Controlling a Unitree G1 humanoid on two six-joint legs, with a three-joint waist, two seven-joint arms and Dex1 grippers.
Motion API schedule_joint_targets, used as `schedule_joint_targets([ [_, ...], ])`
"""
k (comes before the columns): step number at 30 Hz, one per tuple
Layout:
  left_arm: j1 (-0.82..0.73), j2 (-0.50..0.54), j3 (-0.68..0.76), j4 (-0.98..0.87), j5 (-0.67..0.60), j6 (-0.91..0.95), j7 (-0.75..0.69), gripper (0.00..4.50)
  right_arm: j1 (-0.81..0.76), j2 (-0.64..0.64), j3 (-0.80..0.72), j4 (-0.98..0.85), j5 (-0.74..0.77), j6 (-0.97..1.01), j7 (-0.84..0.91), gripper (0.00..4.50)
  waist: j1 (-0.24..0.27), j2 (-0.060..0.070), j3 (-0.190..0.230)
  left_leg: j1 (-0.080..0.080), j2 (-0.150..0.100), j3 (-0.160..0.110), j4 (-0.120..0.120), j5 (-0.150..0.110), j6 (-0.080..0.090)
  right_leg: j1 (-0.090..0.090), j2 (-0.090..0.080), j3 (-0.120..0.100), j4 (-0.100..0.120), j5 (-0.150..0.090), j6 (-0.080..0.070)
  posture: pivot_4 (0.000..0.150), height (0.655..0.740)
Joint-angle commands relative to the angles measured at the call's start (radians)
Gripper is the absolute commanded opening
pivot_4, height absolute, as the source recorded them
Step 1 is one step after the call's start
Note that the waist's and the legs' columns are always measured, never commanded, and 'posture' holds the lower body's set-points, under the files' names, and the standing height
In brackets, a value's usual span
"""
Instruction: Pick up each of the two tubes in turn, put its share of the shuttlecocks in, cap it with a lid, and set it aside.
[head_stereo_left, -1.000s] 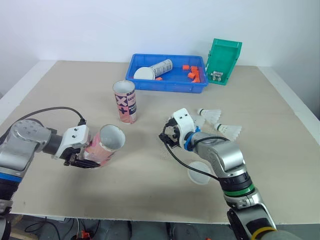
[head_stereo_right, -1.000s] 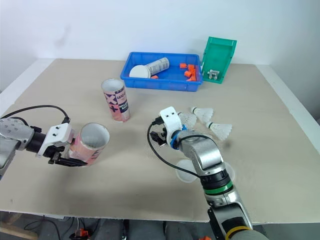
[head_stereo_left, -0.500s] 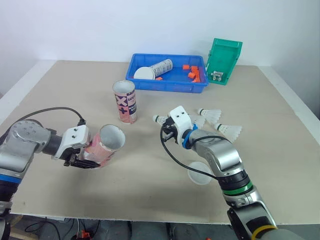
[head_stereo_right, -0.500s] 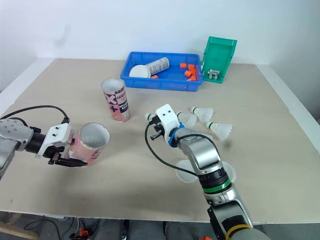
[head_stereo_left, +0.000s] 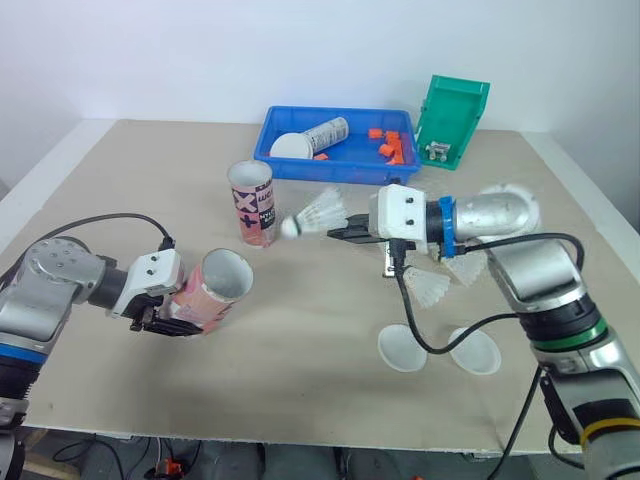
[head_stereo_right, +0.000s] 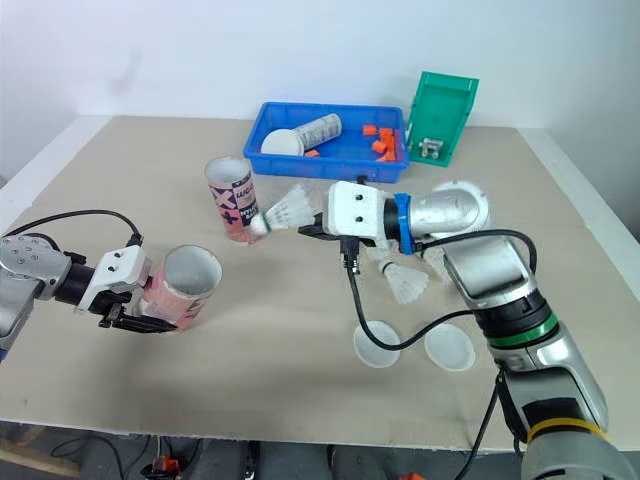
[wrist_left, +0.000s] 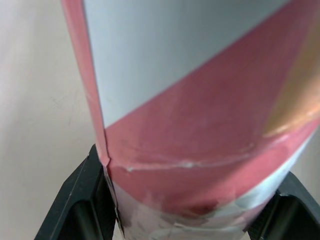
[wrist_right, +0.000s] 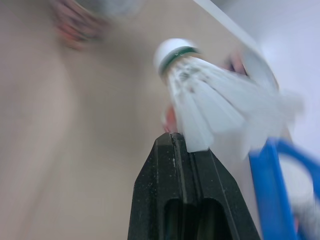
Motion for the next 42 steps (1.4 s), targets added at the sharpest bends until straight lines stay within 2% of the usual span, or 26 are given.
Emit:
schedule_joint_targets([
  [1,0.006,-0.016,-0.042,0.004,0.014,0.001,0.009,2.73,-0.085,0.065,0.034,0.002,-0.006,-0.048,0.052,0.04,0.0,0.0,0.0,0.0,0.0,0.0,0.0,0.0,0.0,0.0,0.0,0.0,0.0,0.0,0.0,0.15,0.7037],
  [5,0.005,-0.013,-0.044,0.0,0.015,0.001,0.008,2.73,-0.144,0.139,0.076,0.044,-0.03,-0.061,0.077,0.04,0.001,0.0,0.0,0.0,0.0,0.0,0.001,0.0,0.0,-0.002,0.0,0.0,0.0,0.0,0.0,0.15,0.7037],
  [18,0.006,-0.011,-0.042,-0.01,0.012,0.01,0.01,2.73,-0.23,0.238,0.191,0.176,-0.167,-0.198,0.151,0.04,0.004,0.0,0.0,0.0,0.0,0.0,0.001,0.0,0.0,0.0,-0.001,-0.001,0.001,0.0,-0.002,0.15,0.7037],
  [20,0.007,-0.012,-0.042,-0.012,0.012,0.011,0.011,2.73,-0.244,0.248,0.188,0.173,-0.138,-0.17,0.187,0.04,0.004,0.0,0.0,0.0,0.0,0.0,0.001,0.0,0.0,0.0,-0.001,-0.001,0.0,0.0,-0.002,0.15,0.7037],
  [21,0.008,-0.012,-0.042,-0.014,0.011,0.012,0.012,2.73,-0.249,0.252,0.176,0.161,-0.106,-0.144,0.208,0.66,0.004,0.0,0.0,0.0,0.0,0.0,0.001,0.0,0.0,0.0,-0.001,-0.001,0.0,0.0,-0.001,0.15,0.7037],
  [23,0.009,-0.013,-0.041,-0.015,0.01,0.014,0.013,2.73,-0.26,0.271,0.13,0.136,-0.025,-0.063,0.224,1.46,0.004,0.0,0.0,-0.001,0.0,0.0,0.001,0.0,0.0,0.0,-0.001,-0.001,0.0,0.0,-0.001,0.15,0.7037],
  [25,0.01,-0.014,-0.041,-0.012,0.011,0.012,0.016,2.73,-0.266,0.277,0.074,0.11,0.072,0.033,0.238,2.55,0.004,0.0,0.0,-0.001,0.0,0.0,0.001,0.0,0.0,0.001,-0.001,-0.001,0.001,0.001,-0.002,0.15,0.7037],
  [27,0.013,-0.015,-0.041,-0.012,0.012,0.011,0.017,2.73,-0.259,0.262,0.024,0.077,0.163,0.134,0.252,3.41,0.004,0.0,0.0,-0.001,0.0,0.0,0.001,0.0,0.0,0.001,-0.001,-0.001,0.001,0.001,-0.002,0.15,0.7037],
  [29,0.016,-0.016,-0.04,-0.018,0.01,0.013,0.019,2.73,-0.237,0.234,-0.017,0.042,0.218,0.21,0.251,3.41,0.005,0.0,0.0,-0.001,0.0,0.0,0.001,0.0,0.0,0.001,-0.002,-0.001,0.001,0.001,-0.002,0.15,0.7037],
  [33,0.022,-0.019,-0.038,-0.028,0.006,0.017,0.025,2.73,-0.144,0.177,-0.104,-0.005,0.239,0.302,0.139,3.41,0.005,-0.001,-0.001,0.0,0.0,0.0,0.001,0.0,0.0,0.001,-0.002,-0.002,0.001,0.001,-0.002,0.15,0.7037],
  [36,0.041,-0.017,-0.032,-0.043,-0.001,0.026,0.03,2.73,0.031,0.11,-0.212,-0.089,0.226,0.38,-0.006,3.41,0.009,-0.002,-0.001,0.0,-0.001,0.0,0.001,0.0,0.0,0.0,-0.003,-0.003,0.0,0.0,-0.002,0.15,0.7037],
  [39,0.06,-0.012,-0.026,-0.049,-0.004,0.027,0.034,2.73,0.276,0.039,-0.363,-0.242,0.254,0.494,-0.136,3.41,0.016,-0.002,-0.001,-0.003,-0.005,0.0,0.0,0.0,0.0,0.001,-0.007,-0.003,0.0,-0.002,0.0,0.15,0.7037],
  [42,0.06,-0.013,-0.027,-0.044,-0.005,0.024,0.035,2.73,0.455,-0.012,-0.471,-0.369,0.283,0.595,-0.224,3.41,0.017,-0.001,-0.001,-0.003,-0.007,0.001,0.0,-0.002,0.001,0.0,-0.009,-0.002,0.0,-0.005,0.003,0.15,0.7037],
])
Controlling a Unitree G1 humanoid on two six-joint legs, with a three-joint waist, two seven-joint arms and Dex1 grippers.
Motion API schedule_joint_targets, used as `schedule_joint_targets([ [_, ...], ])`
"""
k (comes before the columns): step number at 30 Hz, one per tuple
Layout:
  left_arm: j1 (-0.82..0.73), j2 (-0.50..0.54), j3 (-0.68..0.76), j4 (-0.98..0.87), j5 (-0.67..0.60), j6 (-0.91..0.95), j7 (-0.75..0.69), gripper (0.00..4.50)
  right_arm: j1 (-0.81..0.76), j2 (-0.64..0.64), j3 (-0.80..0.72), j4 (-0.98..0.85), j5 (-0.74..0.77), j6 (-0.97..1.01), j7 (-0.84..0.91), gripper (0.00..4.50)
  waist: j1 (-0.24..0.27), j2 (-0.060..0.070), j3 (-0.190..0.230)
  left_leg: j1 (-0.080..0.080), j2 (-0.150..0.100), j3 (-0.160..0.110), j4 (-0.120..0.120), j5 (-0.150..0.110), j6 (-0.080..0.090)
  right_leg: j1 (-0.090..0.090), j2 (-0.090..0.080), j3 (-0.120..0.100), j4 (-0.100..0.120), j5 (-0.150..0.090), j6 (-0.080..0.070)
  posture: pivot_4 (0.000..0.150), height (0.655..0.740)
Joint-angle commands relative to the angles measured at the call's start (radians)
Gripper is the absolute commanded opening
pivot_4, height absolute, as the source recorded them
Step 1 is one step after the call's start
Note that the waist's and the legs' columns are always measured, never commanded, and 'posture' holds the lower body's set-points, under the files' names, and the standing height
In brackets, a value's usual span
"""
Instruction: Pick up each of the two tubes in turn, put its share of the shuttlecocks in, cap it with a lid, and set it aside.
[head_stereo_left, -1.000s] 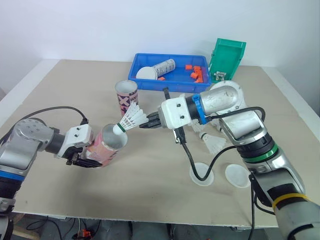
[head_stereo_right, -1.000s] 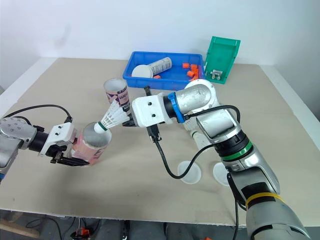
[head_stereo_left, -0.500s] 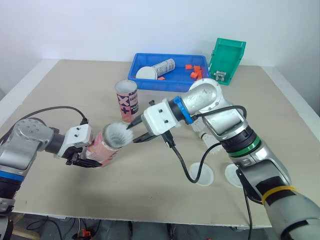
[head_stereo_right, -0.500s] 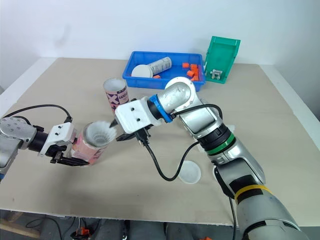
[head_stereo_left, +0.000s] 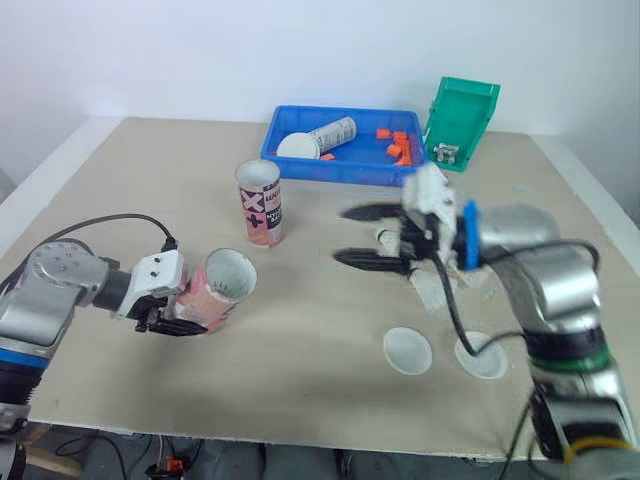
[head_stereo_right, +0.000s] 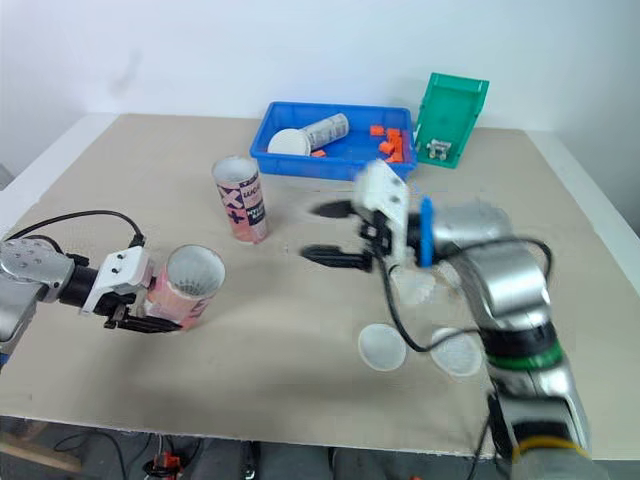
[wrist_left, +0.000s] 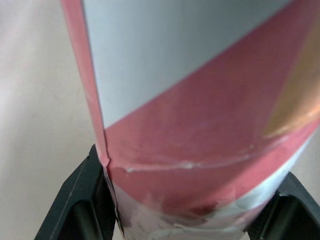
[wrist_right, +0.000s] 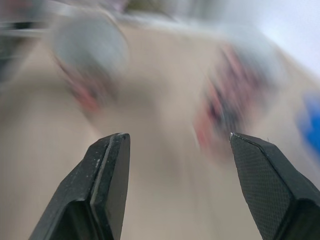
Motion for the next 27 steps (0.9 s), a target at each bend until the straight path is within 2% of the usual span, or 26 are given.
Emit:
schedule_joint_targets([
  [1,0.015,-0.008,-0.045,0.013,0.017,0.004,0.004,2.73,0.116,-0.052,-0.145,-0.178,0.051,0.089,-0.088,3.41,0.0,0.002,0.0,0.0,0.0,0.0,0.0,0.0,0.0,0.0,0.0,0.0,0.0,-0.001,0.001,0.15,0.7037],
  [4,-0.019,-0.019,-0.065,0.045,0.027,-0.011,-0.01,2.73,0.249,-0.115,-0.262,-0.245,0.099,0.15,-0.092,3.41,0.002,0.001,0.0,0.001,0.0,-0.001,-0.001,0.0,0.0,0.001,0.001,0.0,0.0,-0.002,0.001,0.15,0.7037],
  [7,-0.041,-0.026,-0.077,0.067,0.031,-0.022,-0.015,2.73,0.296,-0.163,-0.329,-0.259,0.162,0.194,-0.083,3.41,0.002,0.001,0.0,0.002,-0.003,-0.002,0.001,0.0,0.0,0.003,-0.001,0.001,0.0,-0.001,0.002,0.15,0.7037],
  [10,-0.068,-0.04,-0.092,0.097,0.037,-0.04,-0.017,2.73,0.397,-0.228,-0.402,-0.257,0.224,0.227,-0.014,3.41,0.004,0.0,0.0,0.005,-0.005,-0.002,0.002,0.0,0.001,0.003,-0.004,0.001,-0.001,-0.001,0.003,0.15,0.7037],
  [16,-0.064,-0.051,-0.095,0.099,0.038,-0.048,-0.016,2.73,0.49,-0.233,-0.326,-0.178,0.16,0.167,-0.069,3.41,0.005,-0.002,0.0,0.005,-0.008,-0.003,0.003,0.0,0.002,0.005,-0.007,0.0,-0.002,-0.002,0.004,0.15,0.7037],
  [27,-0.052,-0.048,-0.087,0.08,0.034,-0.038,-0.011,2.73,0.43,-0.171,-0.194,-0.002,0.07,0.091,-0.185,3.41,0.005,-0.002,0.0,0.004,-0.008,-0.004,0.003,0.0,0.003,0.005,-0.006,0.0,-0.002,-0.002,0.005,0.15,0.7037],
])
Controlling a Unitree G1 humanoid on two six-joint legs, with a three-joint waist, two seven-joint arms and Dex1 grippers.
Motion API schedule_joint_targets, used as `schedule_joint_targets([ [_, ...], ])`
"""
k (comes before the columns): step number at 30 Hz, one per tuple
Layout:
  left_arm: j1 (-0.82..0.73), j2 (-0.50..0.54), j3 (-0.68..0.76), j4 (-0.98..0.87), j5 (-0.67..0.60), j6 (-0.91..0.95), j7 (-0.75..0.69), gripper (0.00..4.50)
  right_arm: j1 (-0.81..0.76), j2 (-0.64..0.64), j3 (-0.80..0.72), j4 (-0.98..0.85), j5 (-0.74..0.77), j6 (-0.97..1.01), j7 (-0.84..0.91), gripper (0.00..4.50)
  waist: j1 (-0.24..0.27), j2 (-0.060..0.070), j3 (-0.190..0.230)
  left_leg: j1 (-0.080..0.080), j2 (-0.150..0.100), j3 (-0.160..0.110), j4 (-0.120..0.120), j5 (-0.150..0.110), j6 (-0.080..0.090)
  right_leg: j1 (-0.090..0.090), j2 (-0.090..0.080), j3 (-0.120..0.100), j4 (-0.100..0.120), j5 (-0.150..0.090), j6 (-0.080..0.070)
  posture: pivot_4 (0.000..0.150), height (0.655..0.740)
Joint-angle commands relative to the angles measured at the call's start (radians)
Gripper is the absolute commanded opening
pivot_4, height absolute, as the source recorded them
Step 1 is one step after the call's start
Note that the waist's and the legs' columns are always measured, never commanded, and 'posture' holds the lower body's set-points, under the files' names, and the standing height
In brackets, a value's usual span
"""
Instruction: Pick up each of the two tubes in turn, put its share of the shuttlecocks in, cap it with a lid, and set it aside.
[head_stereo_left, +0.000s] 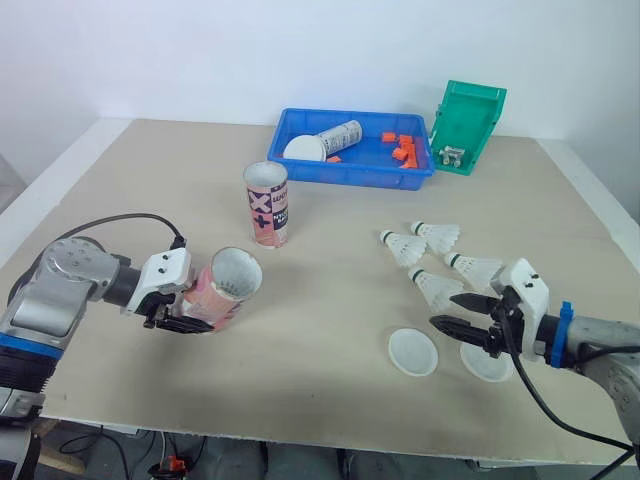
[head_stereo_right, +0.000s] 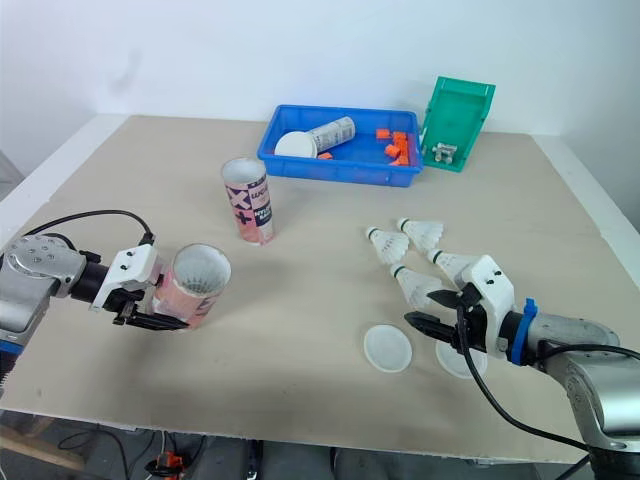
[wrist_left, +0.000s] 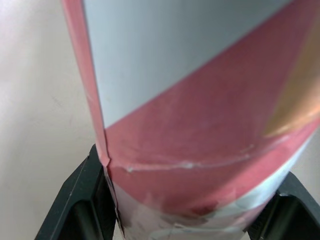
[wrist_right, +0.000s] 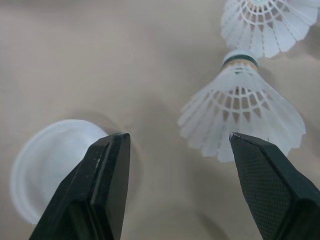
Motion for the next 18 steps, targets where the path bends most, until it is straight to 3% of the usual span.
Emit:
schedule_joint_targets([
  [1,0.022,-0.008,-0.033,-0.004,0.019,0.009,0.014,2.73,-0.036,0.014,0.02,0.031,-0.021,-0.039,-0.028,3.41,0.0,0.0,0.0,0.0,0.0,0.0,0.0,0.0,0.0,0.0,0.0,0.0,0.0,0.0,0.0,0.15,0.7037],
  [10,0.019,-0.014,-0.033,-0.009,0.019,0.013,0.018,2.73,-0.156,0.072,0.123,0.15,-0.085,-0.073,-0.09,3.41,0.0,0.0,0.0,0.0,0.0,0.0,0.0,0.0,0.0,0.0,0.0,0.0,0.0,0.0,0.0,0.15,0.7037],
  [13,0.022,-0.016,-0.033,-0.013,0.019,0.014,0.021,2.73,-0.18,0.087,0.127,0.169,-0.087,-0.082,-0.095,2.72,0.001,0.0,0.0,-0.001,0.0,0.0,0.0,0.0,0.0,0.0,0.0,0.0,0.0,0.0,0.0,0.15,0.7037],
  [18,0.021,-0.02,-0.033,-0.013,0.021,0.013,0.025,2.73,-0.162,0.073,0.114,0.108,-0.053,-0.071,-0.067,0.17,0.001,0.0,0.0,-0.001,-0.001,0.0,0.0,0.0,0.001,0.002,0.0,0.0,0.0,0.0,0.001,0.15,0.7037],
])
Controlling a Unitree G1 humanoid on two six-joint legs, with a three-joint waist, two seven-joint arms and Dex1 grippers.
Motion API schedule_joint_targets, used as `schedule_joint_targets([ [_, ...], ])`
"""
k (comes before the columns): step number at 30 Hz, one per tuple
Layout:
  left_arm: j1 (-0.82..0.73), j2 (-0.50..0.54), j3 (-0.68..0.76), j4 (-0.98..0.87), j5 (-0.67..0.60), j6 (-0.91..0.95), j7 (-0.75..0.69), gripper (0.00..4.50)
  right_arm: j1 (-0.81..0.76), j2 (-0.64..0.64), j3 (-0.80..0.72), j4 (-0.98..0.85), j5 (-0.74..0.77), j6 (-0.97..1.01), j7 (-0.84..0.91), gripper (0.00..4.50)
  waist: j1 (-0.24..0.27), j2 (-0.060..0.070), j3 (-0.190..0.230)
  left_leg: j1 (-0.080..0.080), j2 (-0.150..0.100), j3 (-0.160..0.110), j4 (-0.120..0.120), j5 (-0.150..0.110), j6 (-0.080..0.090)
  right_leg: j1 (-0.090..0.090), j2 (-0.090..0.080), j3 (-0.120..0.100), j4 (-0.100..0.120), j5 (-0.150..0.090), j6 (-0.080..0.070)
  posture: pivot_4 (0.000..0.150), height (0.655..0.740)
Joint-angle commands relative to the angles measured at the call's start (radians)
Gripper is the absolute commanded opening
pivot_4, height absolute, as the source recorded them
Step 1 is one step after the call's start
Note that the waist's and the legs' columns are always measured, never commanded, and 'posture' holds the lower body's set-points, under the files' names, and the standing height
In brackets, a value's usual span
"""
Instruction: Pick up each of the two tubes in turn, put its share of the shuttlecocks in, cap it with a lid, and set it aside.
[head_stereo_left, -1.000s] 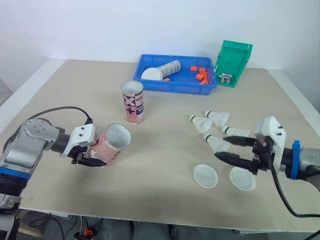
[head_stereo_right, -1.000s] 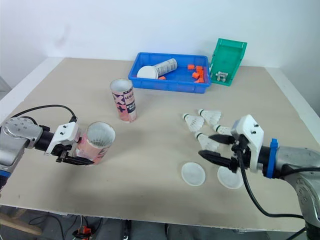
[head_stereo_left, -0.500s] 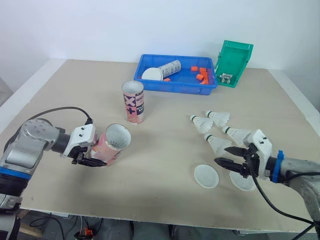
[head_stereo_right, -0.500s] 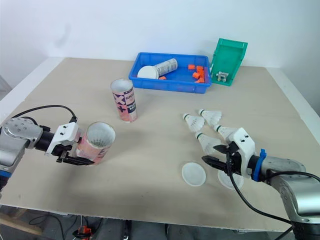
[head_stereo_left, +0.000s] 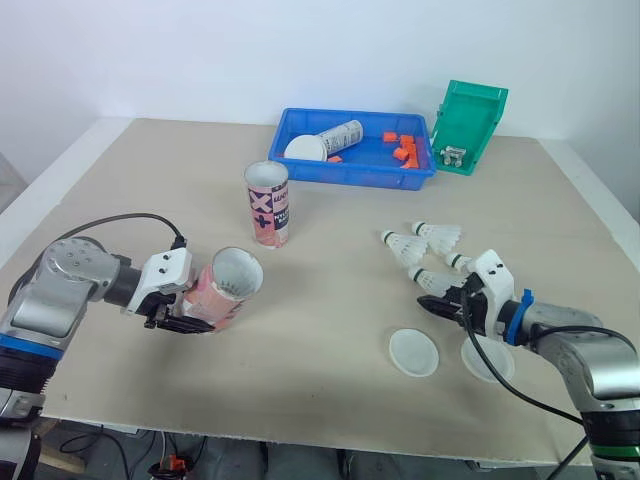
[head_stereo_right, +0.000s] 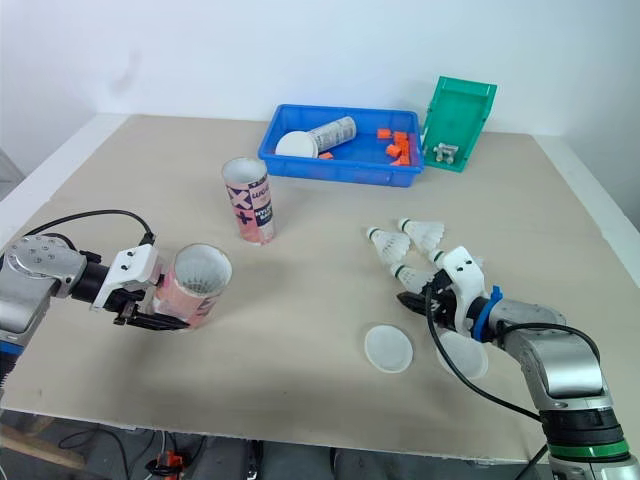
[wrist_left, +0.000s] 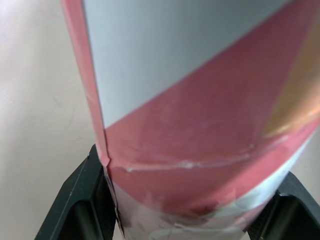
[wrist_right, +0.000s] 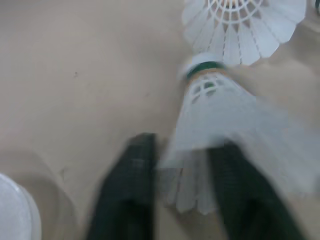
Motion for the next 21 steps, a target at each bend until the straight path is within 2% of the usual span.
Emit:
schedule_joint_targets([
  [1,0.017,-0.019,-0.04,-0.001,0.021,0.004,0.021,2.73,0.007,-0.025,-0.038,-0.092,0.045,0.003,0.036,0.08,0.0,0.0,0.0,0.0,0.0,0.0,0.0,0.0,0.0,0.0,0.0,0.0,0.0,0.0,0.0,0.15,0.7037],
  [8,0.003,-0.031,-0.046,0.014,0.028,-0.004,0.022,2.73,0.061,-0.103,-0.116,-0.268,0.17,0.057,0.125,0.08,0.004,0.0,0.0,0.0,0.0,0.0,0.001,0.0,0.0,0.0,0.0,0.0,0.0,0.0,0.001,0.15,0.7037],
  [11,-0.003,-0.035,-0.051,0.023,0.032,-0.01,0.02,2.73,-0.001,-0.125,-0.111,-0.332,0.228,0.051,0.166,0.08,0.004,0.001,0.0,0.001,0.0,0.0,0.001,0.0,0.0,0.0,0.0,0.0,0.0,0.0,0.001,0.15,0.7037],
  [13,-0.014,-0.041,-0.056,0.036,0.035,-0.014,0.018,2.73,-0.09,-0.14,-0.055,-0.337,0.216,0.015,0.198,0.08,0.003,0.001,0.0,0.001,0.0,-0.001,0.001,0.001,0.001,0.0,0.0,0.0,0.0,0.0,0.001,0.15,0.7037],
  [16,-0.033,-0.053,-0.067,0.055,0.042,-0.024,0.011,2.73,-0.313,-0.141,0.144,-0.271,0.081,-0.117,0.298,0.08,0.003,0.002,0.0,0.001,0.0,0.0,0.001,0.002,0.002,0.0,-0.001,0.0,0.0,0.0,0.0,0.15,0.7037],
  [21,-0.057,-0.067,-0.073,0.079,0.053,-0.035,0.004,2.73,-0.619,-0.039,0.391,-0.099,-0.101,-0.297,0.415,0.08,0.005,0.004,0.001,-0.001,0.0,0.003,0.002,0.002,0.003,-0.001,-0.003,0.0,-0.002,0.001,-0.001,0.15,0.7037],
])
